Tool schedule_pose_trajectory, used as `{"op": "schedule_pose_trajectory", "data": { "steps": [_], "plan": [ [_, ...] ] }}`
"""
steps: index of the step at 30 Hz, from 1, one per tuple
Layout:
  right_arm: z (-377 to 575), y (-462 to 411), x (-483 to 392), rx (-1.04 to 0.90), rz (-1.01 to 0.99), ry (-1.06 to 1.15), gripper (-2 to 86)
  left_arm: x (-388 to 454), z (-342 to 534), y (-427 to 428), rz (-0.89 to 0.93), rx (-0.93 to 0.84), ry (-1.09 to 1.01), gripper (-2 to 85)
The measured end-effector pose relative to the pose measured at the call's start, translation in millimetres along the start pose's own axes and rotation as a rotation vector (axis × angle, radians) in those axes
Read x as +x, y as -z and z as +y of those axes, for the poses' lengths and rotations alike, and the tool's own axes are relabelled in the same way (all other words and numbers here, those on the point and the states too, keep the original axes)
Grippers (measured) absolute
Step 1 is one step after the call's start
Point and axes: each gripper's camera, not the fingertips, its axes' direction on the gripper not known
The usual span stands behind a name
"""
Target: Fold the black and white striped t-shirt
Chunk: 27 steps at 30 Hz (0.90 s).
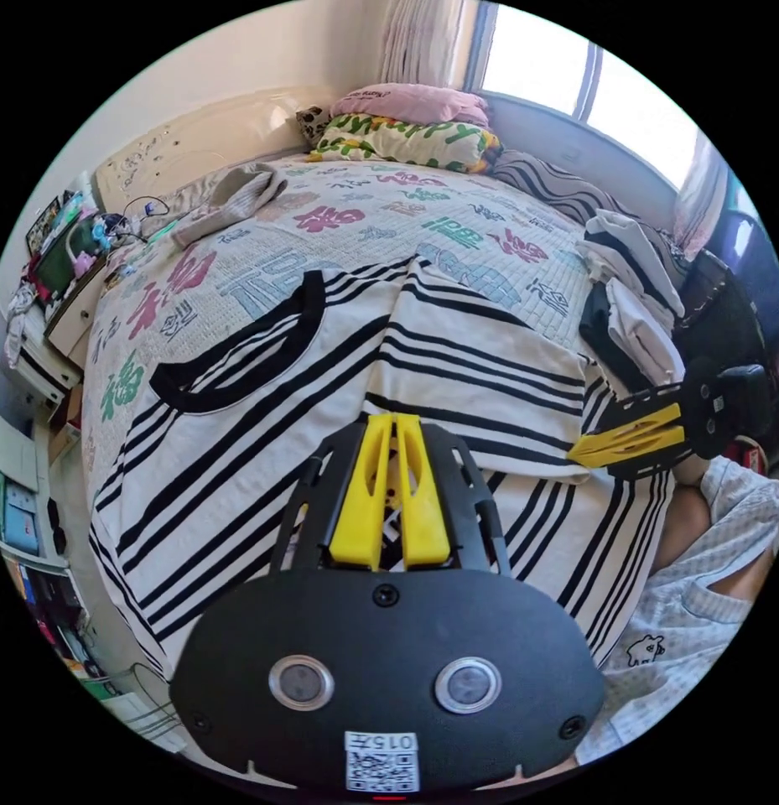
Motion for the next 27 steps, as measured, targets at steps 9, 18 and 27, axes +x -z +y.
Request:
{"op": "schedule_pose_trajectory", "data": {
  "steps": [9, 18, 27],
  "plan": [
    [-19.2, 37.4, 37.4, 0.14, -0.153, -0.191, 5.5, -81.1, 80.4, 124.9, 0.264, 0.357, 0.177, 6.2],
    [-175.0, 30.8, 7.8, 0.195, -0.144, 0.008, 6.1, -239.0, 362.8, 289.9, 0.113, 0.762, 0.687, 8.2],
    [-416.2, -69.1, -21.8, 0.101, 0.002, 0.139, 8.2, -344.0, 474.8, 231.6, 0.418, 0.724, 0.893, 9.3]
  ]
}}
